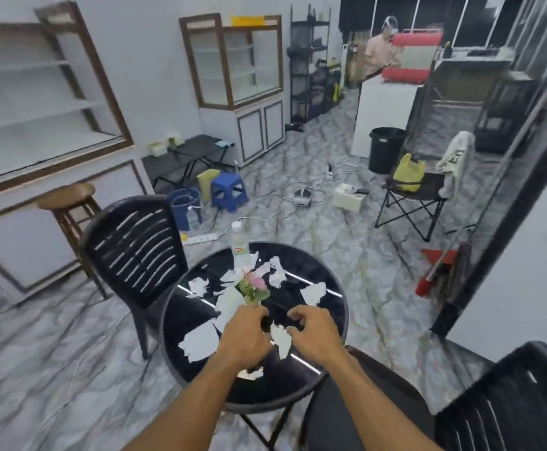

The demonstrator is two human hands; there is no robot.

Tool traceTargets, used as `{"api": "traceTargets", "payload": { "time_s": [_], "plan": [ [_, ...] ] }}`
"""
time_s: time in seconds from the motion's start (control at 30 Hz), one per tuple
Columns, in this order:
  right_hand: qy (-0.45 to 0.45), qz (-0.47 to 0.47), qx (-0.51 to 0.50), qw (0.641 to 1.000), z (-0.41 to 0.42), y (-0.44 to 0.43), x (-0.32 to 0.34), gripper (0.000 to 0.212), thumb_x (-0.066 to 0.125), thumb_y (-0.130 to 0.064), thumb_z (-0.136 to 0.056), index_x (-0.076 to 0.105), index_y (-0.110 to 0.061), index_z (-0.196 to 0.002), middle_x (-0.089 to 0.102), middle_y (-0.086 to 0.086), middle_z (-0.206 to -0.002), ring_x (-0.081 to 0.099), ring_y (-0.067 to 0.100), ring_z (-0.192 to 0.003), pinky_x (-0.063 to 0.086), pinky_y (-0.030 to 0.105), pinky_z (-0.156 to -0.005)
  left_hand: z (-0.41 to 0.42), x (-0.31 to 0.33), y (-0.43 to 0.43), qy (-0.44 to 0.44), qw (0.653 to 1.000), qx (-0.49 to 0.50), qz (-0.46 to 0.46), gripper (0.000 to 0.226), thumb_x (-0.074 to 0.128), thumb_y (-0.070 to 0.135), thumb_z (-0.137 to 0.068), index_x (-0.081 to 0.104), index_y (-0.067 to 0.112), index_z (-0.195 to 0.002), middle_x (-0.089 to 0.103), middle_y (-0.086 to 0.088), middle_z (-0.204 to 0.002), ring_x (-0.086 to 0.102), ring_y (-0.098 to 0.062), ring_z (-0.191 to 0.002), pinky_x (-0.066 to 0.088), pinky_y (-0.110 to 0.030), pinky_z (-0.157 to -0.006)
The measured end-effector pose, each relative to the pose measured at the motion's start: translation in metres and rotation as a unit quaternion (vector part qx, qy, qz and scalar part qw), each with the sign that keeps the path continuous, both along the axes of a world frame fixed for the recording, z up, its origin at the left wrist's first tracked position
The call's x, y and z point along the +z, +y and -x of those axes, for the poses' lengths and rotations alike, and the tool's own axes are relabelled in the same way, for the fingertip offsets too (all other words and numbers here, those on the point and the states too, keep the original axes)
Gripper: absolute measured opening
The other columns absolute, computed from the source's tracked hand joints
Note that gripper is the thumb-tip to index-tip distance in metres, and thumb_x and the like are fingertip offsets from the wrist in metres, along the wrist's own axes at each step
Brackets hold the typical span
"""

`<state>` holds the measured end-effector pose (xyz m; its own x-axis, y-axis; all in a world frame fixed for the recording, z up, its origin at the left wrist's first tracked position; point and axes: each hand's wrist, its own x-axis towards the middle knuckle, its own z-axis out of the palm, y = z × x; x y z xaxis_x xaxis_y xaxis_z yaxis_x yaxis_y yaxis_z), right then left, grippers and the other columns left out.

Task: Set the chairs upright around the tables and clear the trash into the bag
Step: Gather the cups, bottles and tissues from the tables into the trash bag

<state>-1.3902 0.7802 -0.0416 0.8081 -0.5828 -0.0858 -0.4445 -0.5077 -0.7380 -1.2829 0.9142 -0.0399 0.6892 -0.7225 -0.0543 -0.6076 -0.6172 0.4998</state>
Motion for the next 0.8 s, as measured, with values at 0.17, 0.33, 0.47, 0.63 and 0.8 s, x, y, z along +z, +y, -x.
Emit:
{"api": "traceTargets", "payload": {
  "time_s": [0.17, 0.33, 0.47, 0.63, 0.8],
  "plan": [
    [-0.011, -0.008, 0.041, 0.999, -0.070, -0.022, 0.004, 0.025, 0.070, -0.020, -0.082, 0.072, -0.022, -0.107, 0.072, -0.005, -0.102, 0.064, 0.013, -0.092, 0.055, 0.031, -0.087, -0.055, 0.002, -0.009, -0.003, 0.998, 0.061, 0.024, 0.051, 0.064, 0.020, -0.085, 0.054, 0.021, -0.134, 0.051, 0.004, -0.140, 0.040, -0.015, -0.134, 0.031, -0.028, -0.109],
    [-0.009, -0.016, 0.057, 0.998, -0.125, -0.043, 0.000, 0.025, 0.069, -0.020, -0.081, 0.073, -0.024, -0.105, 0.069, -0.012, -0.101, 0.064, 0.010, -0.093, 0.053, 0.026, -0.084, -0.109, -0.002, -0.018, 0.029, 0.994, 0.103, 0.027, 0.059, 0.065, 0.025, -0.087, 0.046, 0.022, -0.142, 0.048, 0.003, -0.143, 0.038, -0.015, -0.136, 0.033, -0.031, -0.112],
    [0.011, -0.007, 0.034, 0.999, -0.164, -0.063, -0.006, 0.029, 0.070, -0.022, -0.083, 0.070, -0.019, -0.112, 0.069, -0.006, -0.111, 0.063, 0.014, -0.100, 0.051, 0.029, -0.090, -0.165, -0.014, -0.041, 0.040, 0.993, 0.113, 0.023, 0.063, 0.064, 0.031, -0.084, 0.045, 0.022, -0.144, 0.052, 0.000, -0.139, 0.042, -0.018, -0.132, 0.040, -0.038, -0.108],
    [0.049, -0.003, -0.017, 0.999, -0.218, -0.084, -0.022, 0.033, 0.069, -0.020, -0.085, 0.067, -0.022, -0.118, 0.067, -0.005, -0.121, 0.061, 0.014, -0.109, 0.049, 0.028, -0.094, -0.241, -0.029, -0.076, 0.038, 0.994, 0.097, 0.041, 0.054, 0.066, 0.027, -0.074, 0.053, 0.030, -0.127, 0.058, 0.006, -0.111, 0.052, -0.019, -0.108, 0.051, -0.040, -0.085],
    [0.094, 0.001, -0.030, 0.995, -0.267, -0.090, -0.039, 0.035, 0.068, -0.022, -0.084, 0.066, -0.020, -0.120, 0.068, -0.004, -0.119, 0.063, 0.016, -0.108, 0.050, 0.031, -0.093, -0.300, -0.055, -0.102, 0.089, 0.987, 0.123, 0.059, 0.081, 0.075, 0.037, -0.061, 0.041, 0.031, -0.134, 0.057, 0.004, -0.112, 0.055, -0.023, -0.104, 0.053, -0.044, -0.084]
  ]
}}
